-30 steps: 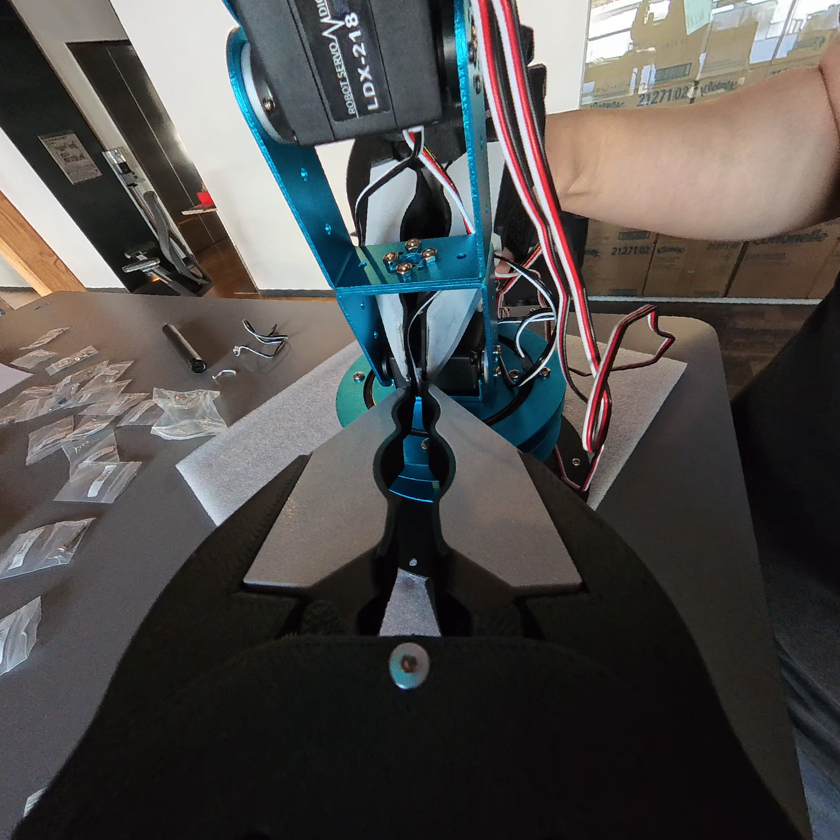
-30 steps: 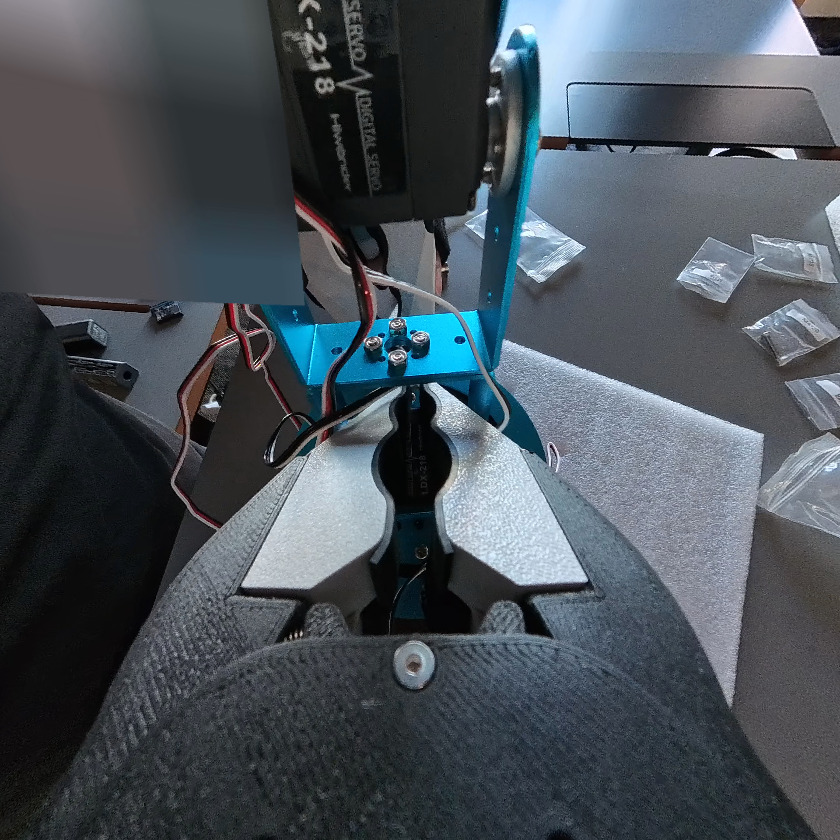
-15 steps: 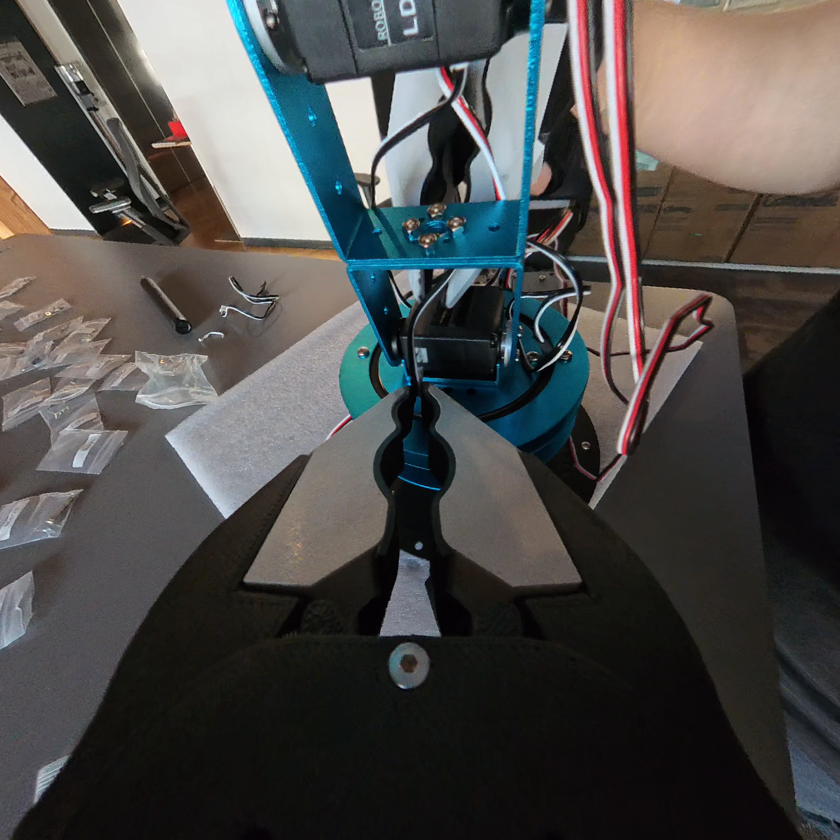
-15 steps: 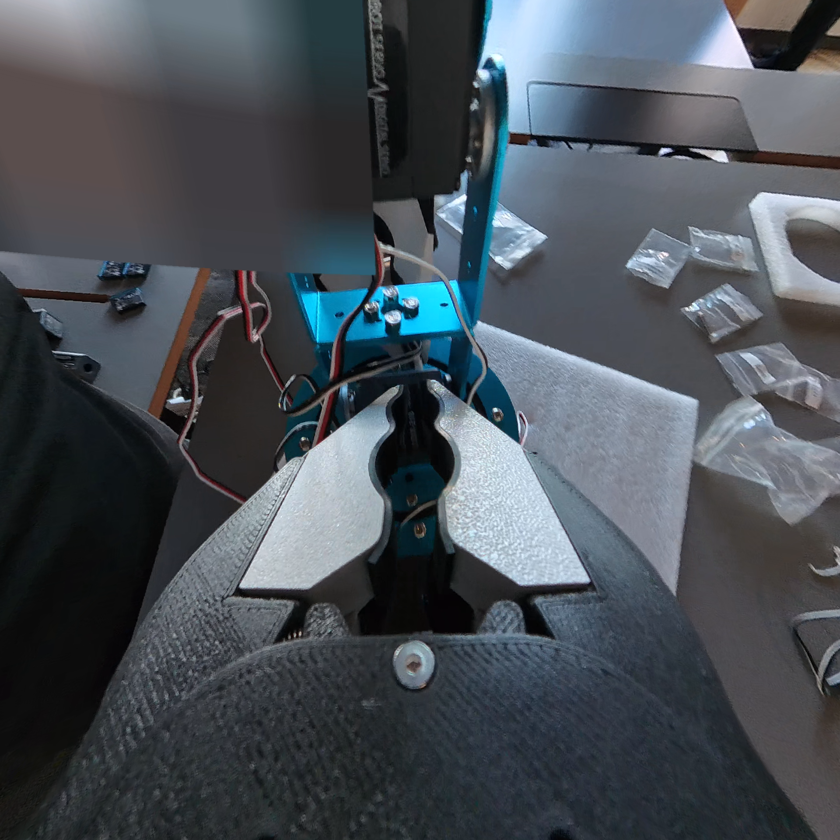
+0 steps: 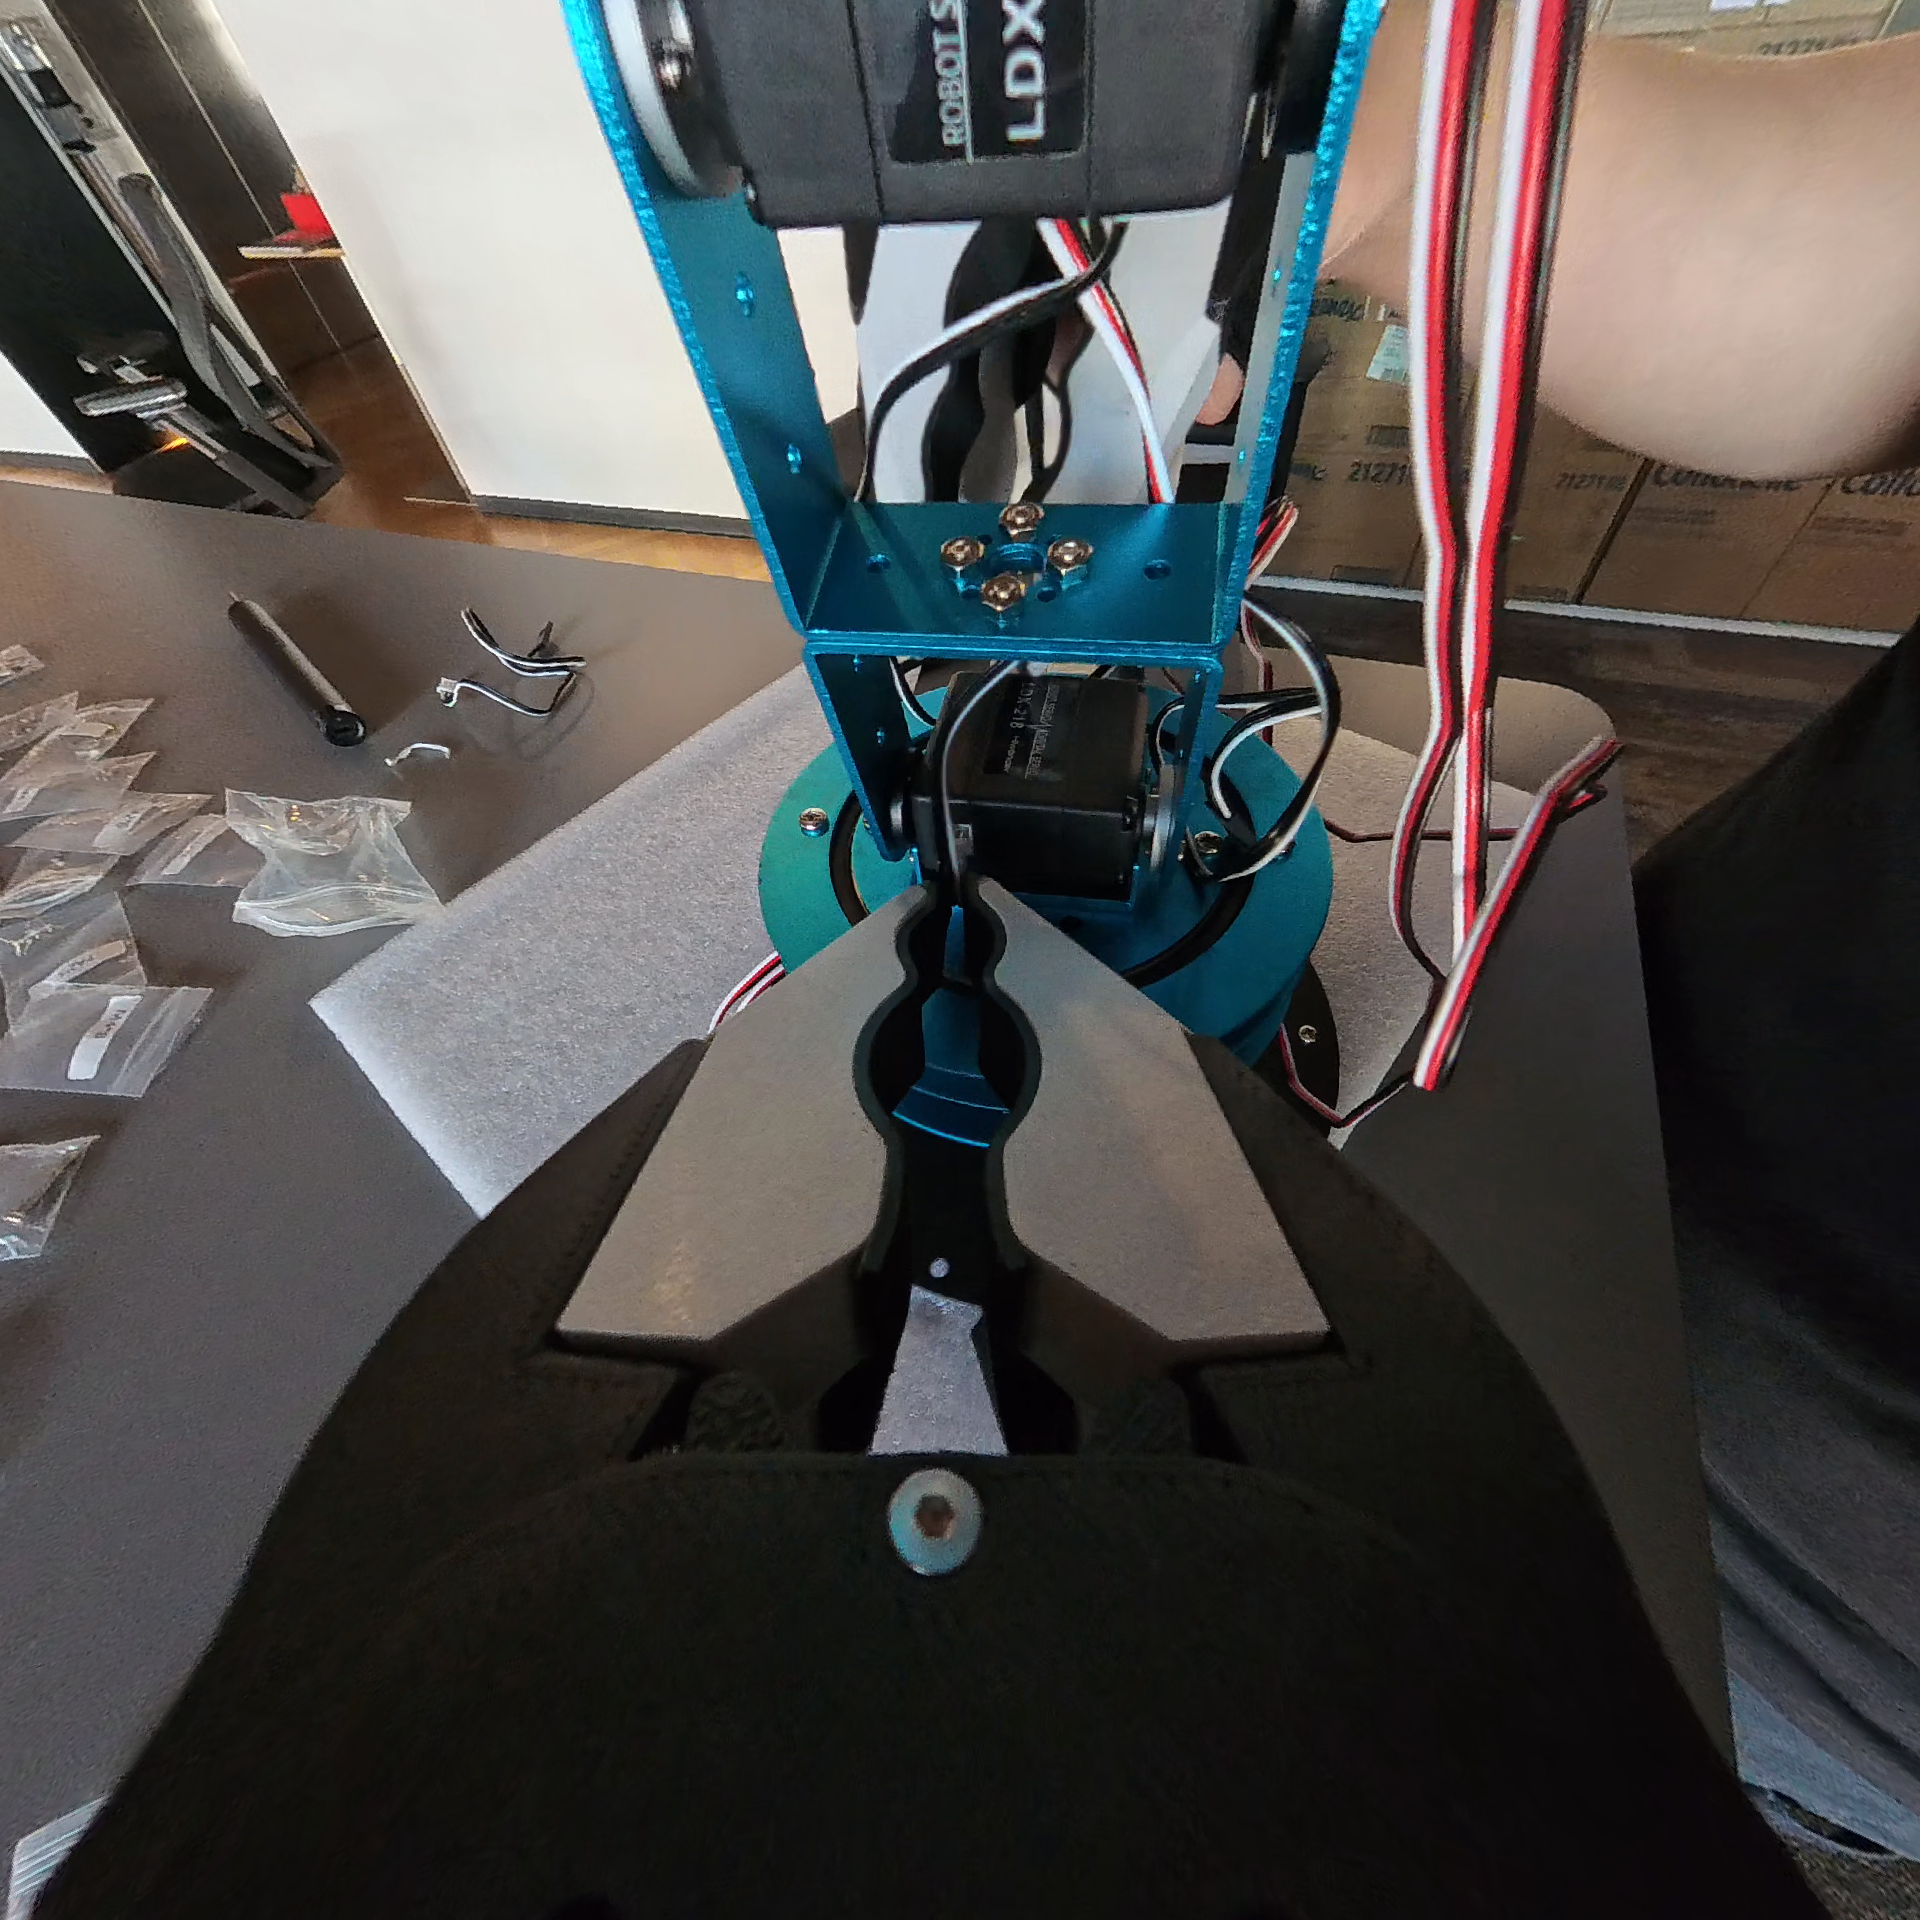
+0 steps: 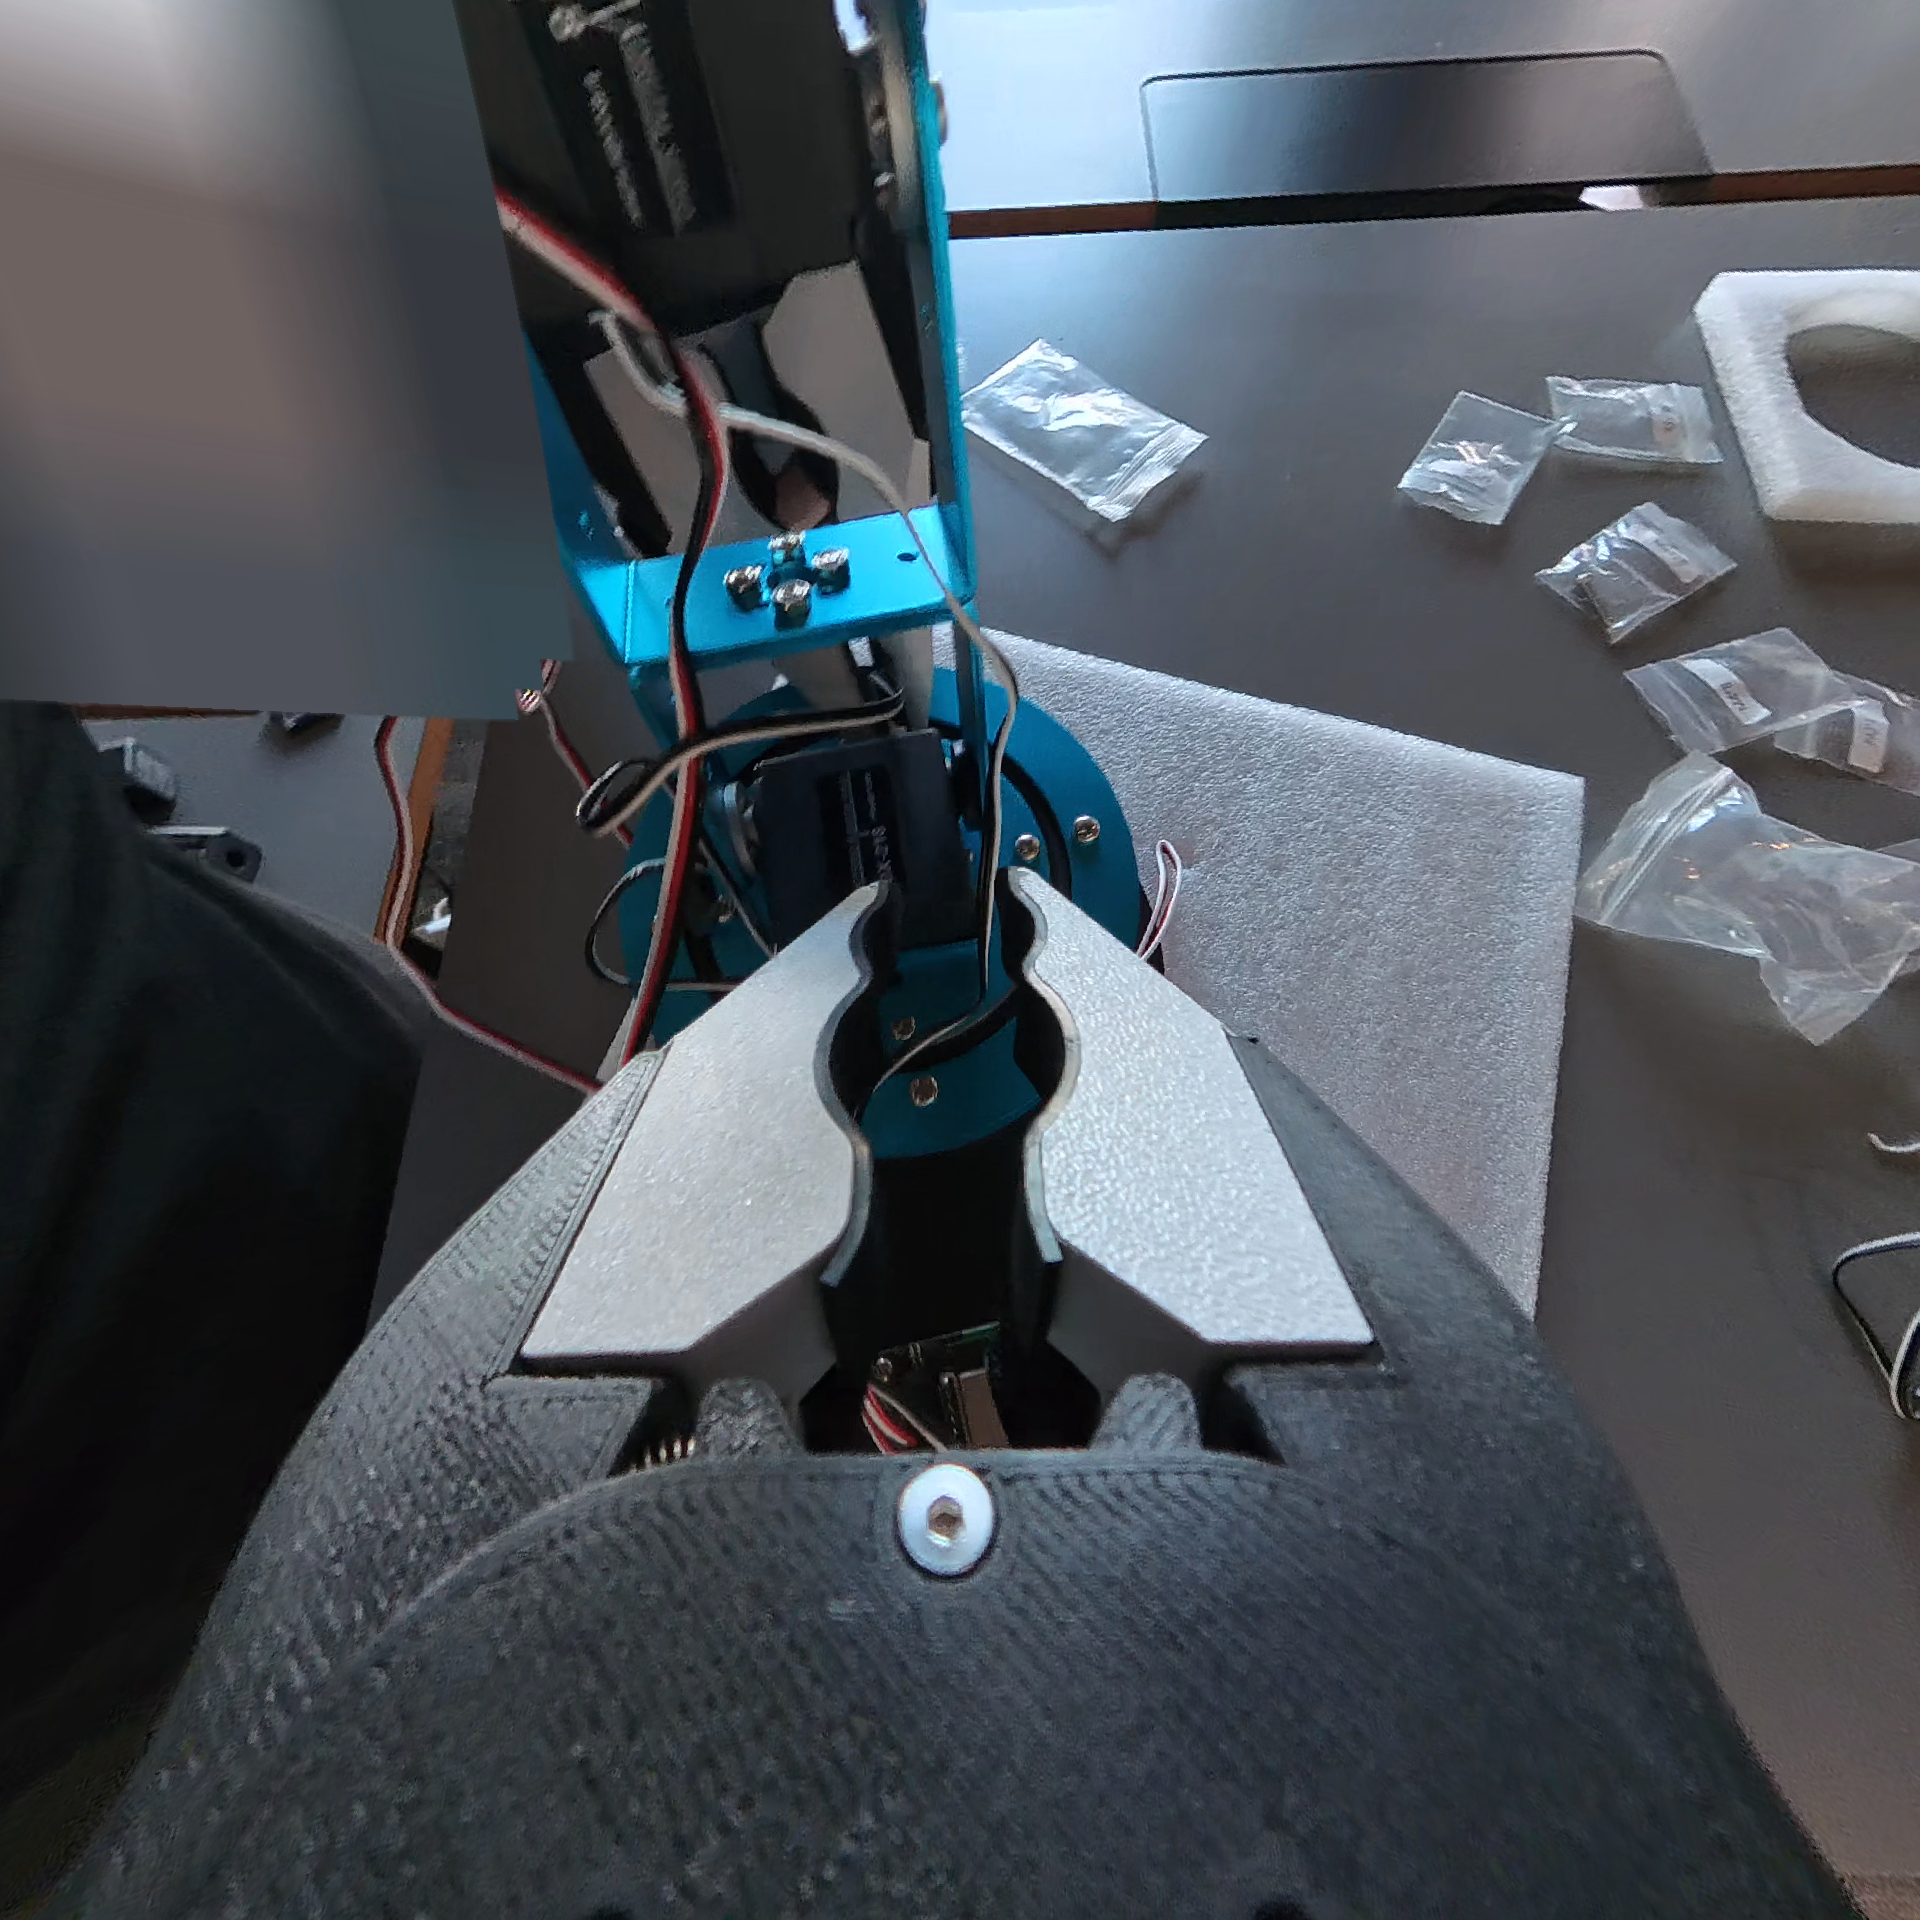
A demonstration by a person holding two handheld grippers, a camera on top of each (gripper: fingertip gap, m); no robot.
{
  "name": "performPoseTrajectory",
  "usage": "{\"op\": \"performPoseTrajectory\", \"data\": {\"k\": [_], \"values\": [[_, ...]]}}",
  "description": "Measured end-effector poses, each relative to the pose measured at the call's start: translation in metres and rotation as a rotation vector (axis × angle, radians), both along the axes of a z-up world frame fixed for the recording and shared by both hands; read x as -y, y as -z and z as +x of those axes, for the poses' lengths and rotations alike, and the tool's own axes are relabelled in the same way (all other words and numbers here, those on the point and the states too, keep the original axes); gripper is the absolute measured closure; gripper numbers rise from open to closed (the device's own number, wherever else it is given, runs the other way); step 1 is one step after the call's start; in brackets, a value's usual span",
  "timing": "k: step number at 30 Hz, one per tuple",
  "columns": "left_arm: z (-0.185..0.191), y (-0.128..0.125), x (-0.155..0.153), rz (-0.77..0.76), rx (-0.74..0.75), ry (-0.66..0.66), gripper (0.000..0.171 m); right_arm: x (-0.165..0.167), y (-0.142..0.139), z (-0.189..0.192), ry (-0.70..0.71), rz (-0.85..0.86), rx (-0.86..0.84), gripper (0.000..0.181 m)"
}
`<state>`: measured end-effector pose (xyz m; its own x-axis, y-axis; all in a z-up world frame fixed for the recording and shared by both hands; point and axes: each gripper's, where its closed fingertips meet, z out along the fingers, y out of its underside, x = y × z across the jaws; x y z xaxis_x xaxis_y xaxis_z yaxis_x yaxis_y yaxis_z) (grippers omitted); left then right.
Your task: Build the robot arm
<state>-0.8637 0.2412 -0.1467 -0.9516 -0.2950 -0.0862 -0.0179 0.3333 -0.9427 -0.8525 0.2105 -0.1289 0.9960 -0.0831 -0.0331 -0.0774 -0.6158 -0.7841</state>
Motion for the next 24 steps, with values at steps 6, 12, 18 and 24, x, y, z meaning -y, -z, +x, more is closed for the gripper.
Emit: {"op": "performPoseTrajectory", "data": {"k": [6,12,18,24], "values": [[0.000,-0.002,0.000,-0.030,0.016,-0.010,0.171,0.005,0.006,-0.002,-0.039,0.003,-0.012,0.161],[-0.001,-0.002,0.003,-0.038,0.022,-0.009,0.171,0.004,0.012,-0.002,-0.052,-0.018,0.004,0.161],[-0.001,-0.003,0.003,-0.050,0.011,-0.011,0.171,0.004,0.013,-0.003,-0.057,-0.012,-0.006,0.162],[-0.001,-0.003,0.003,-0.026,0.031,-0.009,0.171,0.004,0.016,-0.005,-0.079,-0.045,0.018,0.165]]}}
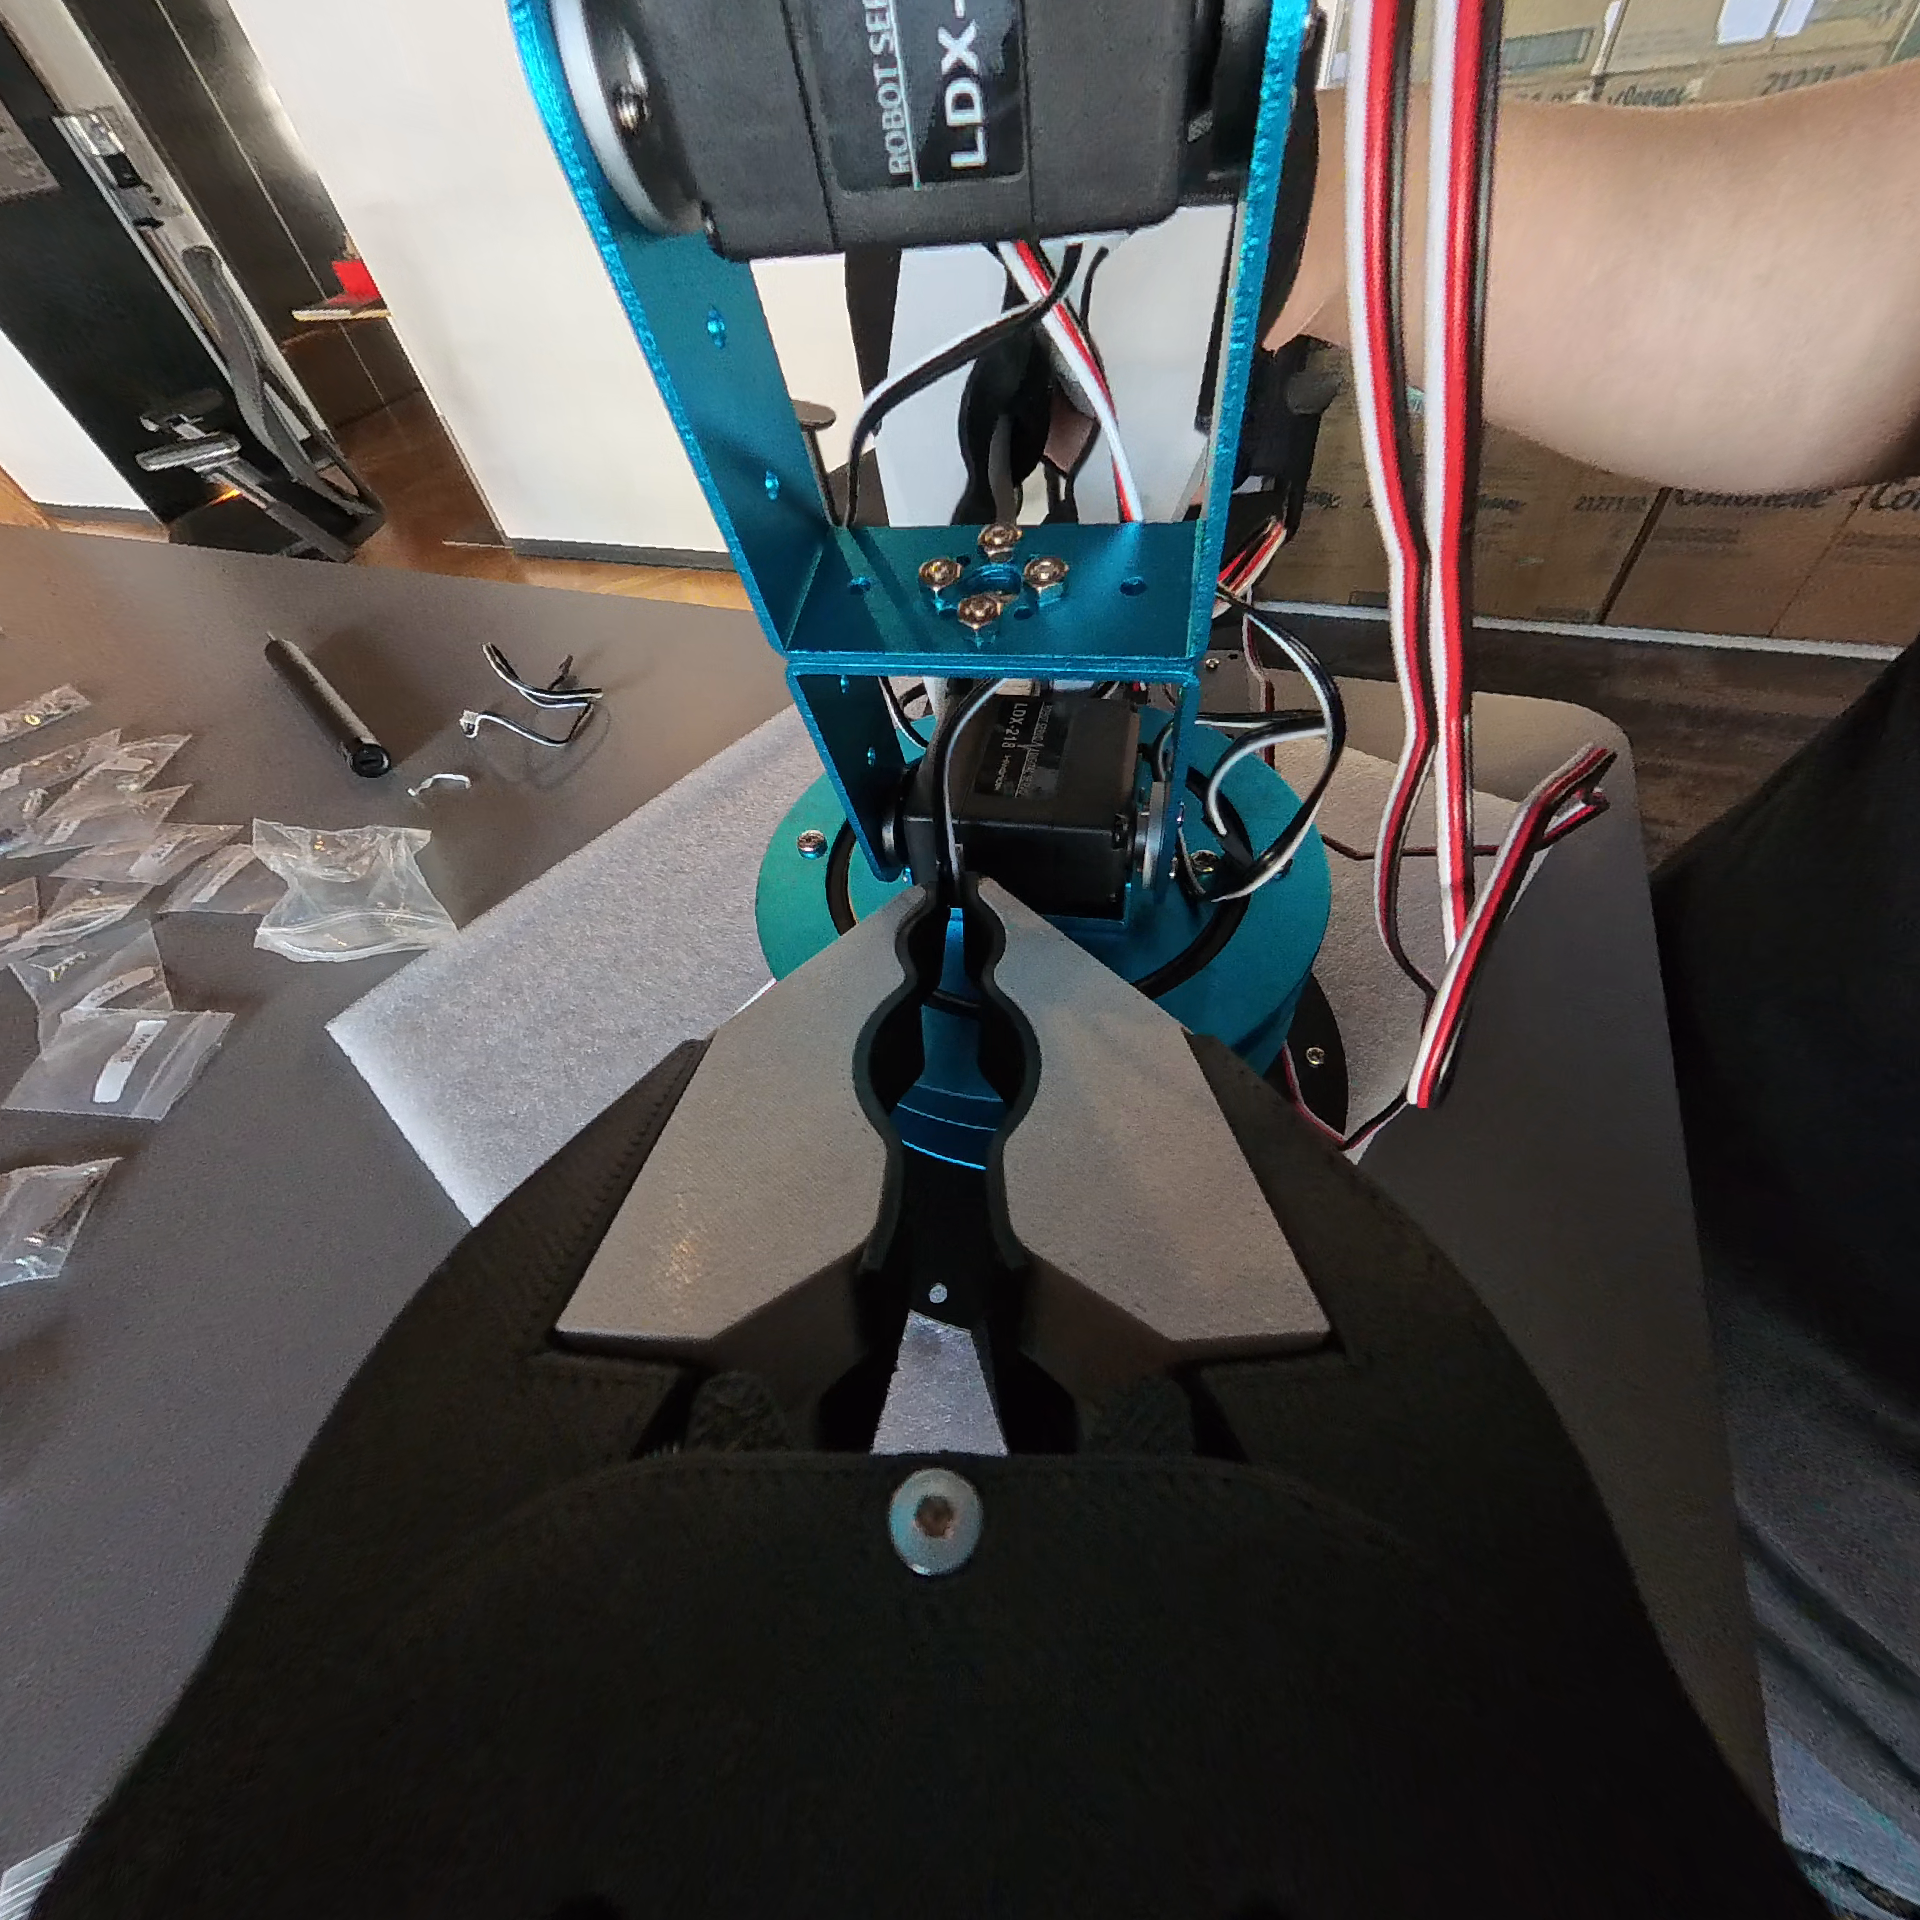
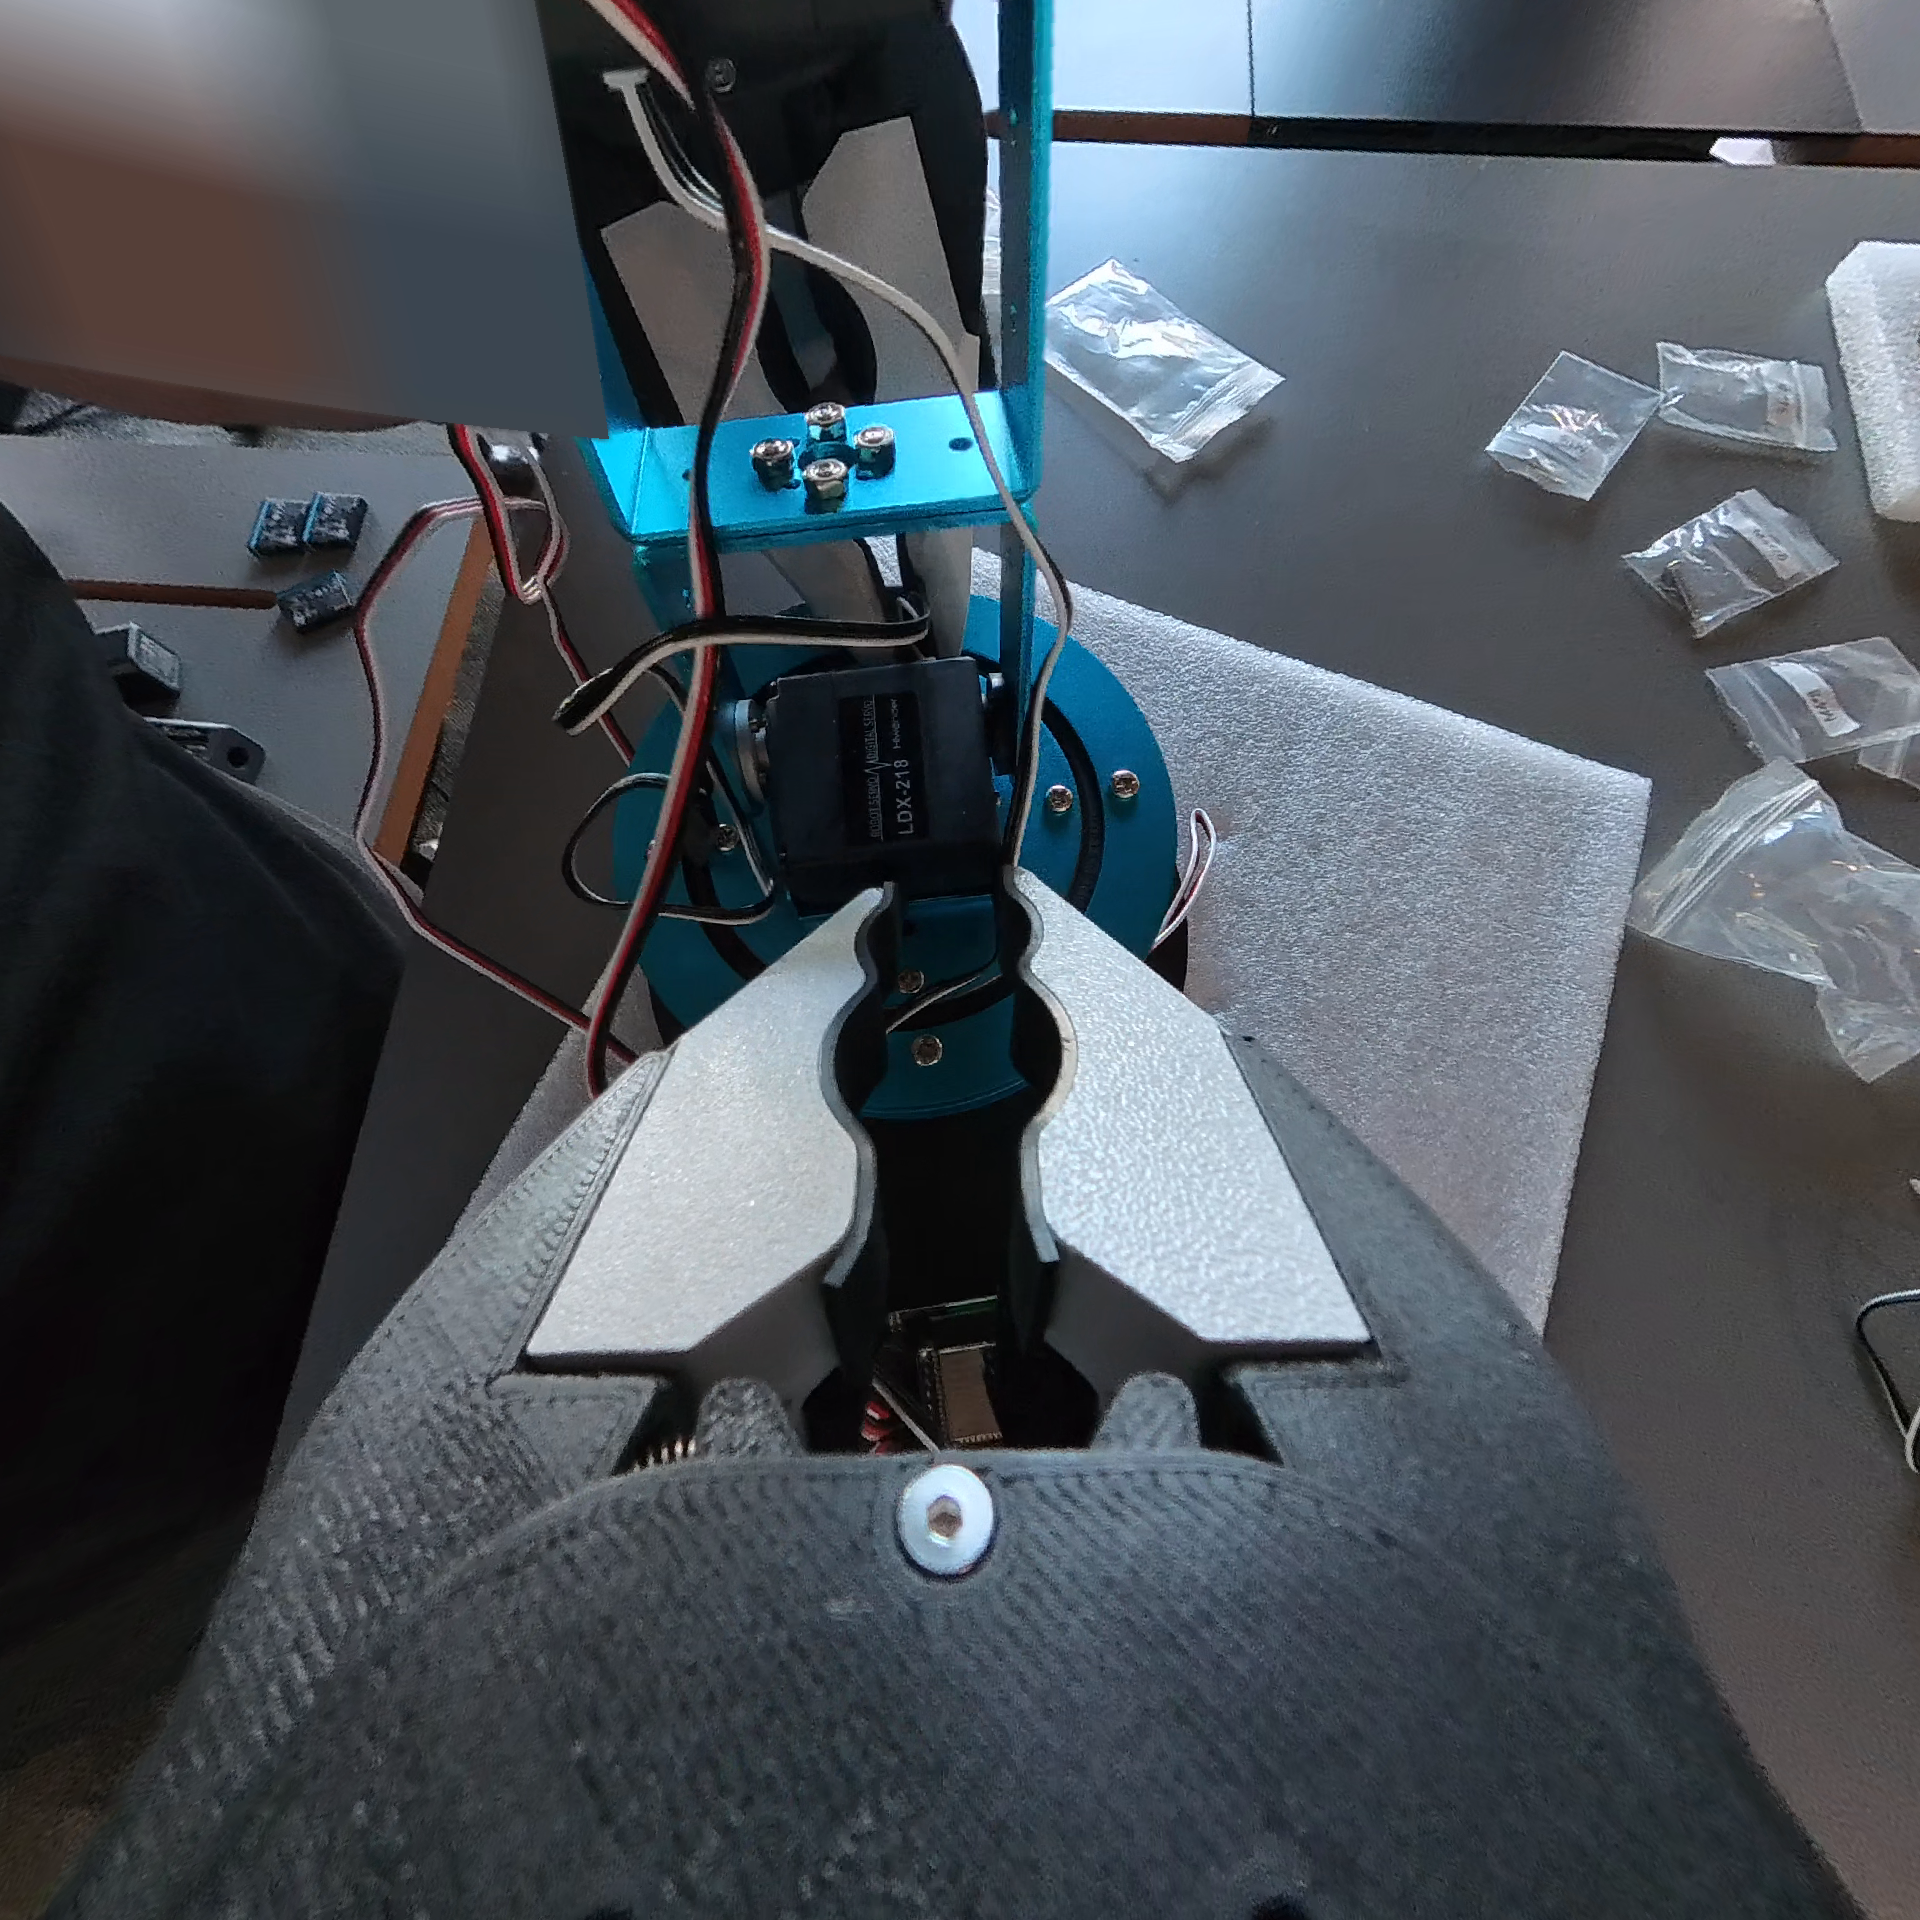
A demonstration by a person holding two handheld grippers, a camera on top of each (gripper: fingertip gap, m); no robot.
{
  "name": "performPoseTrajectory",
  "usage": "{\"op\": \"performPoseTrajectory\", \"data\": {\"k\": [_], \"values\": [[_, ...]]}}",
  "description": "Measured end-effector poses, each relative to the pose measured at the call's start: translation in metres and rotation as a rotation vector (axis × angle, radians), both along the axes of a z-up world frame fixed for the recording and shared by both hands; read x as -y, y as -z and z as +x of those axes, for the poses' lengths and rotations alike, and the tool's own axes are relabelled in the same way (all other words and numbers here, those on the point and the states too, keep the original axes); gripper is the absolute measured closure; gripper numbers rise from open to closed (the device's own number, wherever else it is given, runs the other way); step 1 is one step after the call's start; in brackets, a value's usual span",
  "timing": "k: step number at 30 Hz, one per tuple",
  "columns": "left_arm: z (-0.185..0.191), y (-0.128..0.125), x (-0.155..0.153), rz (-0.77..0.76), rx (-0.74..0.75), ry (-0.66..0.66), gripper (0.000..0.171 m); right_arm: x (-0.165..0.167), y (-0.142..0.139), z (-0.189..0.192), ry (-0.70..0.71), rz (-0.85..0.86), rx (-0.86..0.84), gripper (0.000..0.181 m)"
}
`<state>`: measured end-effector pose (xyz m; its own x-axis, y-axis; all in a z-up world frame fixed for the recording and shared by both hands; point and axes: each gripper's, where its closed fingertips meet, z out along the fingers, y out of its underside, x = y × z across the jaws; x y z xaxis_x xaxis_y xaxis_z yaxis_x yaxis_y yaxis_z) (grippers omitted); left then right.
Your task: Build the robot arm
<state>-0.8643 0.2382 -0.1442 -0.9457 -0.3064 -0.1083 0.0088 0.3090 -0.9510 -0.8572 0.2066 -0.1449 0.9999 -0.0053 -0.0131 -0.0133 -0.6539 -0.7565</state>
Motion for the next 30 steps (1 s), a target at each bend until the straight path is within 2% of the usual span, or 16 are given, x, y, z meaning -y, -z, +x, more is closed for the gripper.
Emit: {"op": "performPoseTrajectory", "data": {"k": [7,14,18,30], "values": [[-0.0002,0.0001,0.0006,-0.005,-0.004,0.020,0.171,-0.0003,0.0002,0.0007,-0.003,-0.028,0.035,0.167],[0.0002,0.0000,0.0008,0.004,0.072,-0.010,0.171,-0.0004,0.0002,0.0011,0.004,-0.018,0.036,0.169],[0.0001,-0.0001,0.0006,-0.008,0.040,0.004,0.171,-0.0006,0.0004,0.0014,0.000,-0.027,0.049,0.169],[0.0002,0.0007,0.0009,0.099,0.073,-0.021,0.171,-0.0007,0.0006,0.0015,0.004,-0.042,0.069,0.170]]}}
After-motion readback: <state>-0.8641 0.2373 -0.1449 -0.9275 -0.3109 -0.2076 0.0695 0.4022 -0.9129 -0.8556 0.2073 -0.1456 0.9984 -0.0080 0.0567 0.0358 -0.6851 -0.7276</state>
